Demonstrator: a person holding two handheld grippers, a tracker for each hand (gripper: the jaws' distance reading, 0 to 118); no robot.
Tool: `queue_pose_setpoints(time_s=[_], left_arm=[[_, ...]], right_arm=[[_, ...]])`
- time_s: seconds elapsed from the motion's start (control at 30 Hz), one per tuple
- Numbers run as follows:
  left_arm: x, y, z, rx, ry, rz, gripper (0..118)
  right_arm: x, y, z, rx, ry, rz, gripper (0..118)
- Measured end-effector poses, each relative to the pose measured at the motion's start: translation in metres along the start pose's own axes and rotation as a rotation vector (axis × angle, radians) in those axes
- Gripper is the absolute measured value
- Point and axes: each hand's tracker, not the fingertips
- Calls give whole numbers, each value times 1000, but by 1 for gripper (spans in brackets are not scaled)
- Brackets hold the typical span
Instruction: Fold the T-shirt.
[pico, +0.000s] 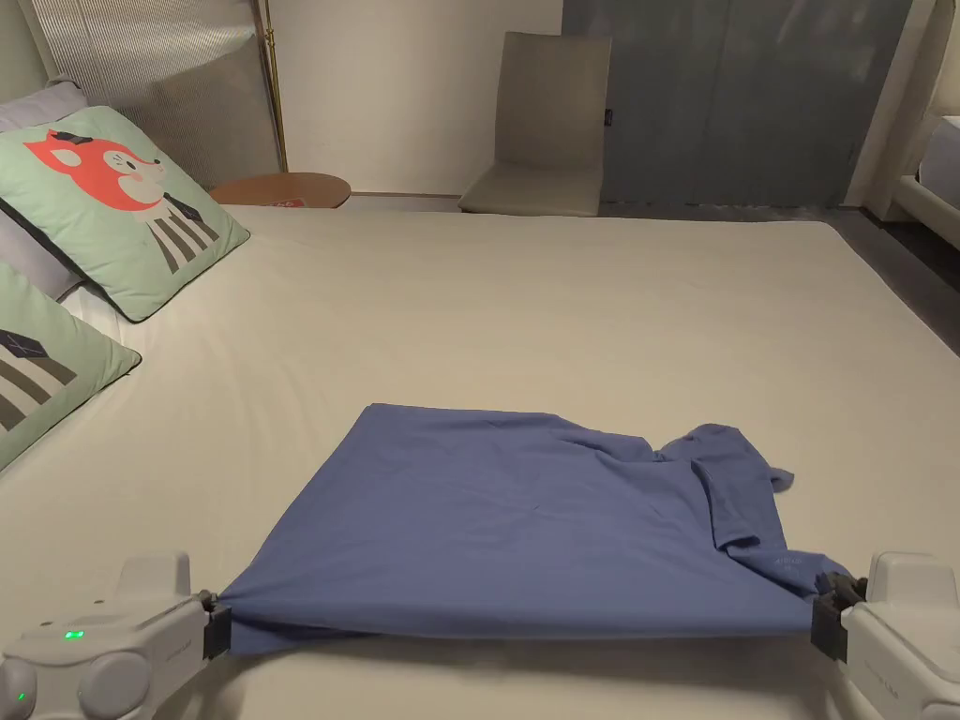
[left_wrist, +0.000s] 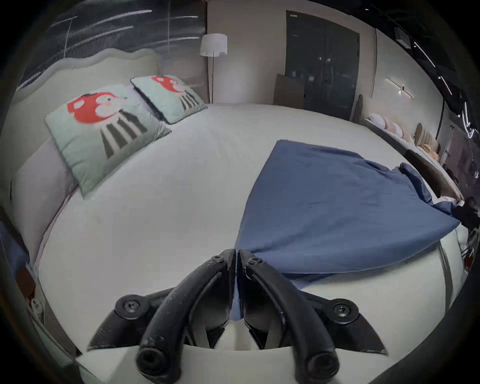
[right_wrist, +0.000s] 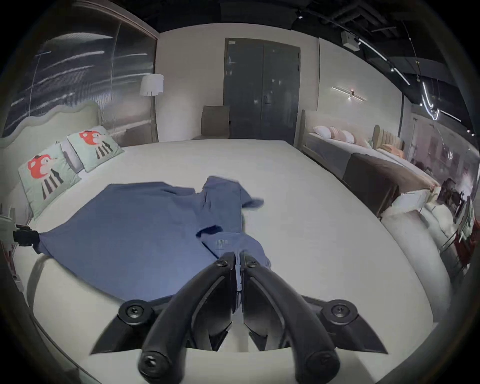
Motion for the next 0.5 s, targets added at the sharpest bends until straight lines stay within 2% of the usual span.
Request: queue_pose_setpoints(time_s=[0.13, 0.23, 0.43, 0.5], left_arm=[[-11, -38, 25, -51, -20, 35, 1], [-11, -62, 42, -98, -10, 31, 1], [-15, -86, 52, -155, 3, 47, 1], [-14, -85, 52, -152, 7, 46, 1]], right_arm=[[5, -41, 24, -78, -23, 40, 3], [7, -69, 38, -159, -28, 42, 3], [7, -112, 41, -304, -17, -4, 4], [5, -113, 46, -248, -27, 4, 4]])
